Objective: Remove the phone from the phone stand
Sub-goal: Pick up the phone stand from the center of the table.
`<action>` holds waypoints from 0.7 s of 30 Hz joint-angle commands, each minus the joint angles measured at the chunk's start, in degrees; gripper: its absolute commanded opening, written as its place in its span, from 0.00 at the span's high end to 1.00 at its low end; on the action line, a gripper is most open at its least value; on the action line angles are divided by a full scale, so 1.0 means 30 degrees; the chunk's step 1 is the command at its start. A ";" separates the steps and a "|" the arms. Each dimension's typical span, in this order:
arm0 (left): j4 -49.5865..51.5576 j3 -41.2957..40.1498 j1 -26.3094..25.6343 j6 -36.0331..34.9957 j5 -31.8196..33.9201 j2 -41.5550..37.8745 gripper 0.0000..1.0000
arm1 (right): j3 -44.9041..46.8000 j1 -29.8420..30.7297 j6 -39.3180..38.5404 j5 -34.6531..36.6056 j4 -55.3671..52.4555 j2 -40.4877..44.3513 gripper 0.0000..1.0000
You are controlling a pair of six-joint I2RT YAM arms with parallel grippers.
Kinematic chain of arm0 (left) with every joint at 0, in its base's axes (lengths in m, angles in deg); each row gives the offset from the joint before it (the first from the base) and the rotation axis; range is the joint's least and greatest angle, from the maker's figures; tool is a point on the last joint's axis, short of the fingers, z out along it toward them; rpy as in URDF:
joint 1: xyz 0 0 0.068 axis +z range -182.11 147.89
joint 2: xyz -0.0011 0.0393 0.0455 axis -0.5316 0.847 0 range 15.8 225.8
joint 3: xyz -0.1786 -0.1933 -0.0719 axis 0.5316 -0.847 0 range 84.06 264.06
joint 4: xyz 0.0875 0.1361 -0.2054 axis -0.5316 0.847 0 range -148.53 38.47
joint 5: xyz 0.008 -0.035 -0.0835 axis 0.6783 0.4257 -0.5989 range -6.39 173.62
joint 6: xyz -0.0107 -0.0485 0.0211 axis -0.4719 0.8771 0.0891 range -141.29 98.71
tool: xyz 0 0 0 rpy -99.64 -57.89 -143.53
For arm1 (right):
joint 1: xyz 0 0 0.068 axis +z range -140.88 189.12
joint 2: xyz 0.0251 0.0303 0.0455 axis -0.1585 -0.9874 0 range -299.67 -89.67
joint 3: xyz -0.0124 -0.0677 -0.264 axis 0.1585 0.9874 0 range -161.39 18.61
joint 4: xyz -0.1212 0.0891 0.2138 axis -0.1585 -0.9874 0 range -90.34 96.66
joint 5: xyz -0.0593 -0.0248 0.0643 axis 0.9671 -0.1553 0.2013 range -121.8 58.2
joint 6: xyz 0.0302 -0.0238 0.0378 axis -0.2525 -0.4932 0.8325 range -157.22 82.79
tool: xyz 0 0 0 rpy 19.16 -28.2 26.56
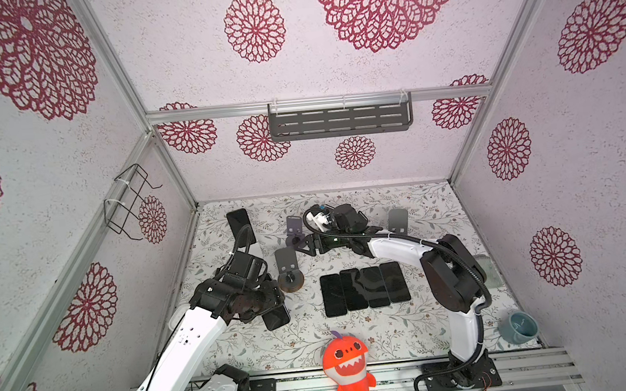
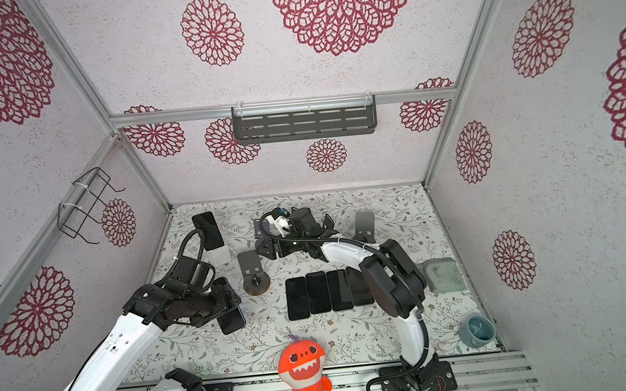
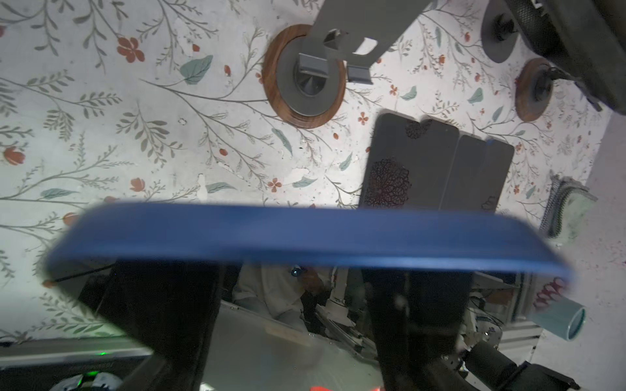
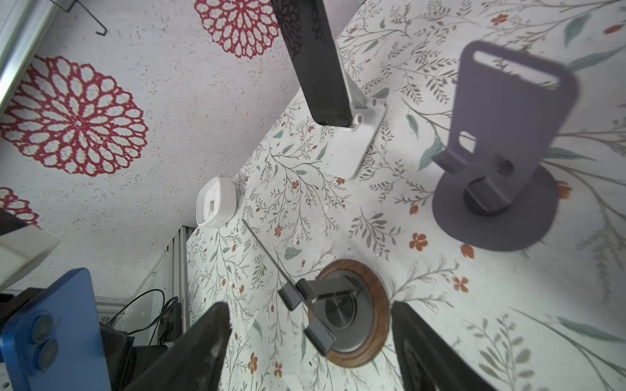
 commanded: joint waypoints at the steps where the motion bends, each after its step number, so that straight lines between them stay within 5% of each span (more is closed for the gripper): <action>1: -0.1385 -0.0150 0.0503 -0.0632 -0.0680 0.0087 0.57 | -0.0937 0.0481 0.0491 -0.0932 0.1396 -0.0362 0.22; 10: -0.2913 -0.0843 0.0718 -0.0850 -0.1080 0.1072 0.59 | -0.1066 0.0887 0.1151 -0.1409 0.2942 -0.1515 0.38; 21: -0.3777 -0.1223 0.0763 -0.1091 -0.1106 0.1753 0.59 | -0.0141 0.0916 0.1927 -0.1969 0.4851 -0.1230 0.70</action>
